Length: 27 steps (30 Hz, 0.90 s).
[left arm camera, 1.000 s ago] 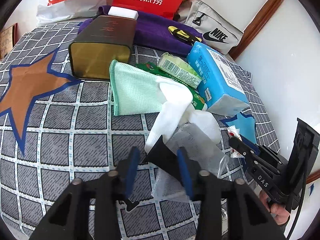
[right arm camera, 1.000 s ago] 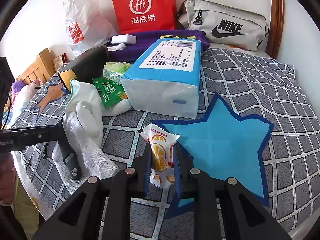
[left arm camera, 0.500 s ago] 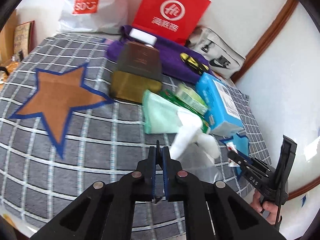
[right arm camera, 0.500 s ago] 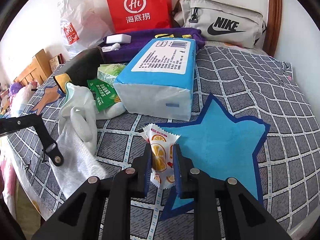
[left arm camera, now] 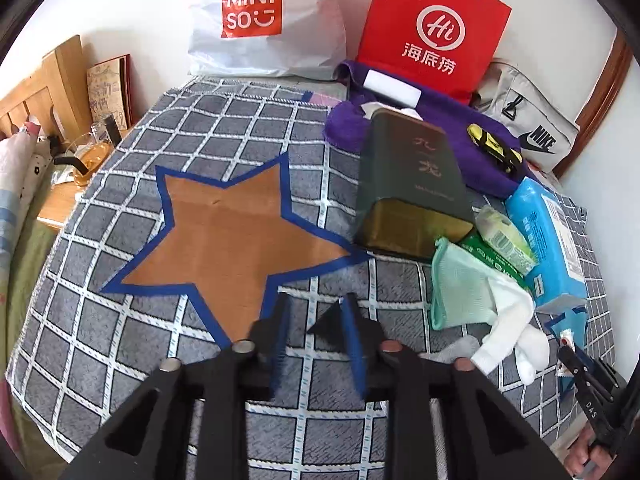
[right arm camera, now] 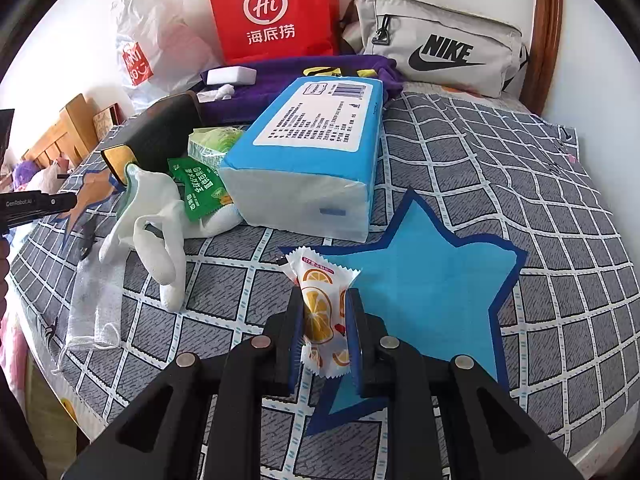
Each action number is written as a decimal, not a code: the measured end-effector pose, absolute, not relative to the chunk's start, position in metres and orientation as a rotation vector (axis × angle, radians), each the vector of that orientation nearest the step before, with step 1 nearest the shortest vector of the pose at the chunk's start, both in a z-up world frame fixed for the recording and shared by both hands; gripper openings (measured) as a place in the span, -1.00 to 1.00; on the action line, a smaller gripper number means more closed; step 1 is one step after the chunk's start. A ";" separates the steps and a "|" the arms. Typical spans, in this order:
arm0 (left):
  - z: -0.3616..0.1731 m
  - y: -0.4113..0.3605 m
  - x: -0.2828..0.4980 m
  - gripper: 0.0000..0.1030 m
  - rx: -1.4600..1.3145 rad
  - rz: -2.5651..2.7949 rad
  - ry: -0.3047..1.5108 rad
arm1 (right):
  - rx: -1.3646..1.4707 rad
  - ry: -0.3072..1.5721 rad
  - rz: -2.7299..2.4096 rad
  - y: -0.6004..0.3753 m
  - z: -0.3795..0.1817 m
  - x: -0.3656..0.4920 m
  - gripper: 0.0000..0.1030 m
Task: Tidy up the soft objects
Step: 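Grasp the black strap with the left tool while the right tool holds the snack packet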
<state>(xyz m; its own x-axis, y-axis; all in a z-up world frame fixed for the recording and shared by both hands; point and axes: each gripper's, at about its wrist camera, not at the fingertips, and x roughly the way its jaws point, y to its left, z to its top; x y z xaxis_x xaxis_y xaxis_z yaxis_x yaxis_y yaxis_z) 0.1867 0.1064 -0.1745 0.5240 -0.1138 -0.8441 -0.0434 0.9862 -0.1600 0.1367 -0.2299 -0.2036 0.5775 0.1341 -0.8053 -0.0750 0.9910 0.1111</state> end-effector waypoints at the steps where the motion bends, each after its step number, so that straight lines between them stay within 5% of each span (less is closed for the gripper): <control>1: -0.176 0.107 0.184 -0.15 -0.181 -0.048 1.027 | 0.066 0.948 0.122 -0.231 -0.203 0.137 -0.63; 15: -0.201 0.056 0.174 -0.10 -0.192 -0.061 1.110 | 0.099 0.956 0.165 -0.242 -0.208 0.141 -0.63; 17: -0.202 0.045 0.178 -0.45 -0.140 -0.062 1.093 | 0.115 0.956 0.178 -0.244 -0.208 0.140 -0.63; 21: -0.199 0.036 0.187 -0.51 -0.085 -0.073 1.095 | 0.127 0.954 0.203 -0.243 -0.209 0.139 -0.63; 27: -0.201 0.034 0.191 -0.29 -0.078 -0.082 1.134 | 0.135 0.950 0.231 -0.243 -0.210 0.139 -0.63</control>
<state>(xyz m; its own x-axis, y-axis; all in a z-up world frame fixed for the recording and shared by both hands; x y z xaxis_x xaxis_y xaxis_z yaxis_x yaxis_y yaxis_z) 0.1910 0.0337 -0.2006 0.4202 -0.1052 -0.9013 0.0262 0.9942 -0.1039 0.1386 -0.2435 -0.2096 0.5593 0.2545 -0.7889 -0.1359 0.9670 0.2156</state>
